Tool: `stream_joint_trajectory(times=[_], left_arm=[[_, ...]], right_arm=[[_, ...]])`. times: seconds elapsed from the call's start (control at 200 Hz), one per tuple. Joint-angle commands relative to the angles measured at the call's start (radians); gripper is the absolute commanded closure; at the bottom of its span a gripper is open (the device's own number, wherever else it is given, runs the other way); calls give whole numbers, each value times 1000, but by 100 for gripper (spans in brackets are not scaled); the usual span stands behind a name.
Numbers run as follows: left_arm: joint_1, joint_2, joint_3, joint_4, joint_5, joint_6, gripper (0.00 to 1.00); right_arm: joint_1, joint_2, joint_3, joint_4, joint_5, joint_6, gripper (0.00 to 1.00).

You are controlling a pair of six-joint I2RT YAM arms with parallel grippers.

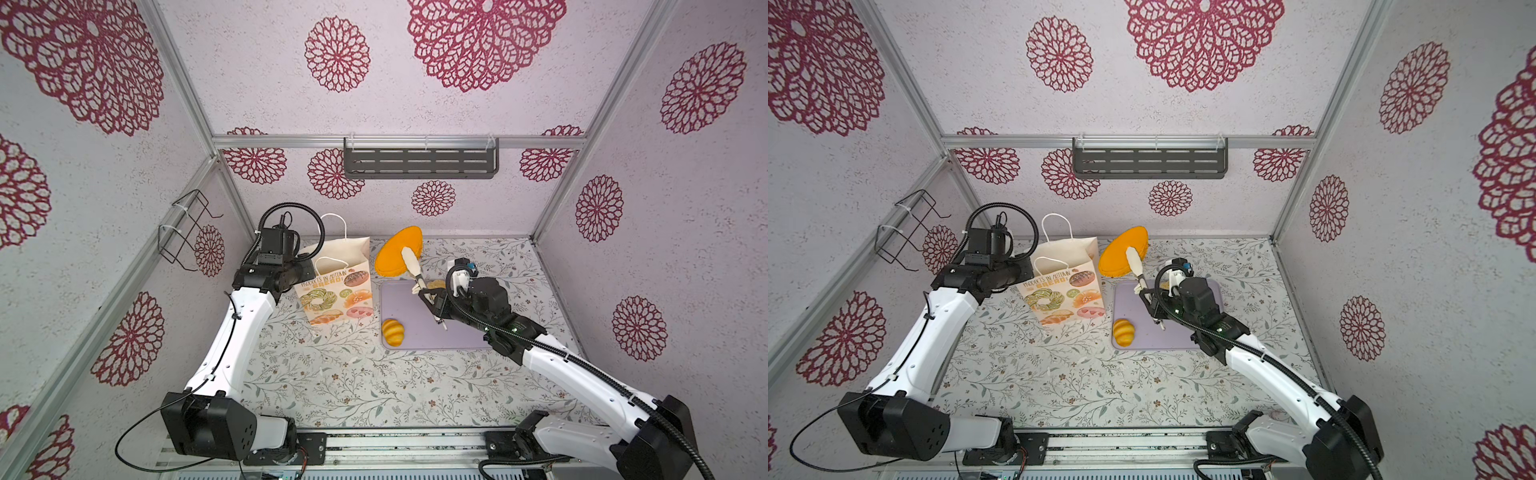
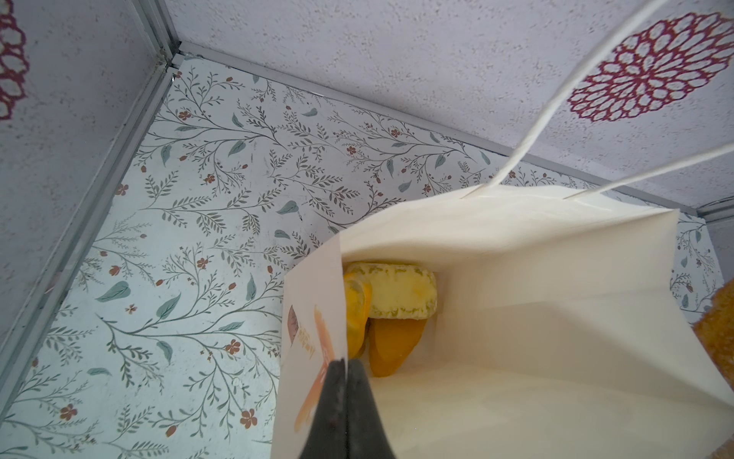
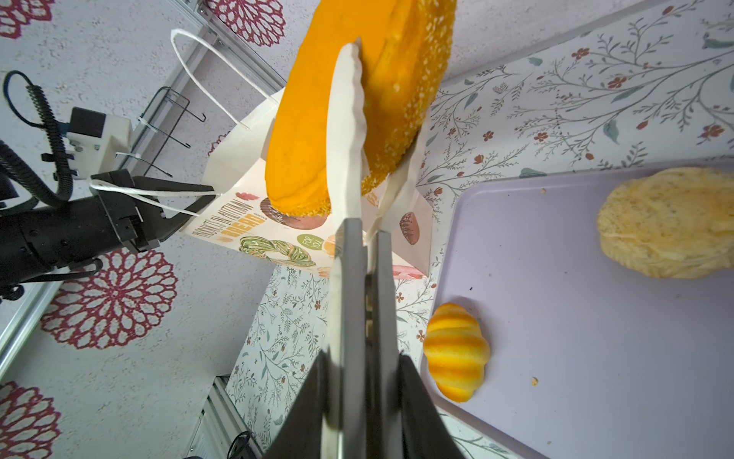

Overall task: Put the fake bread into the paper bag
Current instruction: 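Lift the orange oval slice with the right tongs off the tray, then carry the orange slice in the right tongs over the bag opening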

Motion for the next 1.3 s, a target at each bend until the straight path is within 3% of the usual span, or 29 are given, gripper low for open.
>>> stream_joint_trajectory(times=[0.0, 0.926, 1.296], left_arm=[[-5, -19, -1, 26, -3, 2, 100], [-7, -22, -2, 28, 10, 0, 100], [-8, -23, 1, 24, 13, 0, 100]], right_arm=[[17, -28, 84, 32, 69, -85, 100], [124, 105, 394, -81, 207, -266, 100], [195, 189, 470, -20, 271, -330, 100]])
